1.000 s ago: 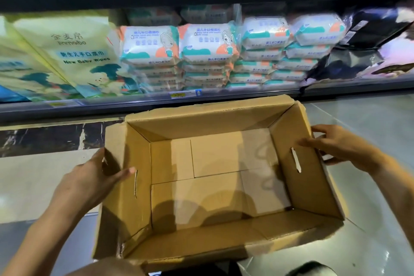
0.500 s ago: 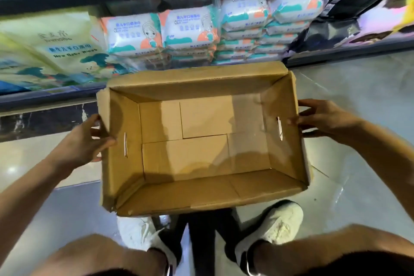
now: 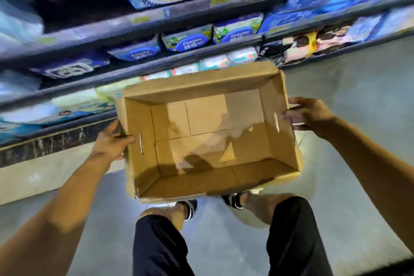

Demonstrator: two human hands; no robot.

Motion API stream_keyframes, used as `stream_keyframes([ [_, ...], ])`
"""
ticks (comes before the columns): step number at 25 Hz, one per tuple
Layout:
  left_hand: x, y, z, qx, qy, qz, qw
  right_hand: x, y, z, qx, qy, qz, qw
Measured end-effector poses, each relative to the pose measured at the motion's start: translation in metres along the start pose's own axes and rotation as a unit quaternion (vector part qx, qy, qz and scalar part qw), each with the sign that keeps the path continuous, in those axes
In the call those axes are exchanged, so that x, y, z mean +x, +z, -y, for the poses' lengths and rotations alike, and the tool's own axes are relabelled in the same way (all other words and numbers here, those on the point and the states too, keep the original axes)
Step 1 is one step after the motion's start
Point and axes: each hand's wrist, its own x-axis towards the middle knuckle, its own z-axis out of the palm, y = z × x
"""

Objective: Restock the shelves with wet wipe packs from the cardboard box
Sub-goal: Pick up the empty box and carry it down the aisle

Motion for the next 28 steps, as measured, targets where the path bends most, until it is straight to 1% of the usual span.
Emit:
stream_keyframes([
  [4, -0.078, -0.058, -0.036, 0.022, 0.007, -0.022, 0.999, -0.095, -0.026, 0.046, 0.069, 0.032, -0.030, 0.997],
  [7, -0.136, -0.092, -0.053, 0.002, 0.009, -0.047, 0.999, -0.168, -0.035, 0.071, 0.090, 0.016, -0.087, 0.992],
  [9, -0.172, -0.113, -0.054, -0.033, 0.007, -0.069, 0.997, -0.216, -0.032, 0.086, 0.107, -0.005, -0.115, 0.988],
  [12, -0.228, -0.150, -0.055, -0.108, 0.000, -0.079, 0.991, -0.281, -0.025, 0.103, 0.103, -0.042, -0.128, 0.985],
  [14, -0.266, -0.178, -0.053, -0.157, 0.008, -0.066, 0.985, -0.319, -0.019, 0.116, 0.094, -0.051, -0.135, 0.985],
  [16, -0.294, -0.201, -0.054, -0.193, 0.008, -0.042, 0.980, -0.347, -0.015, 0.123, 0.087, -0.051, -0.119, 0.988],
  [18, -0.322, -0.225, -0.061, -0.203, 0.018, -0.029, 0.979, -0.370, -0.018, 0.125, 0.092, -0.066, -0.104, 0.988],
  [20, -0.351, -0.237, -0.069, -0.210, 0.046, -0.037, 0.976, -0.390, -0.027, 0.132, 0.110, -0.093, -0.100, 0.984],
  [22, -0.379, -0.239, -0.078, -0.219, 0.072, -0.070, 0.971, -0.404, -0.041, 0.139, 0.124, -0.114, -0.104, 0.980],
  [24, -0.400, -0.237, -0.087, -0.213, 0.094, -0.099, 0.967, -0.419, -0.057, 0.143, 0.148, -0.137, -0.107, 0.974],
  [28, -0.435, -0.225, -0.109, -0.216, 0.122, -0.122, 0.961, -0.450, -0.088, 0.150, 0.180, -0.163, -0.106, 0.964],
])
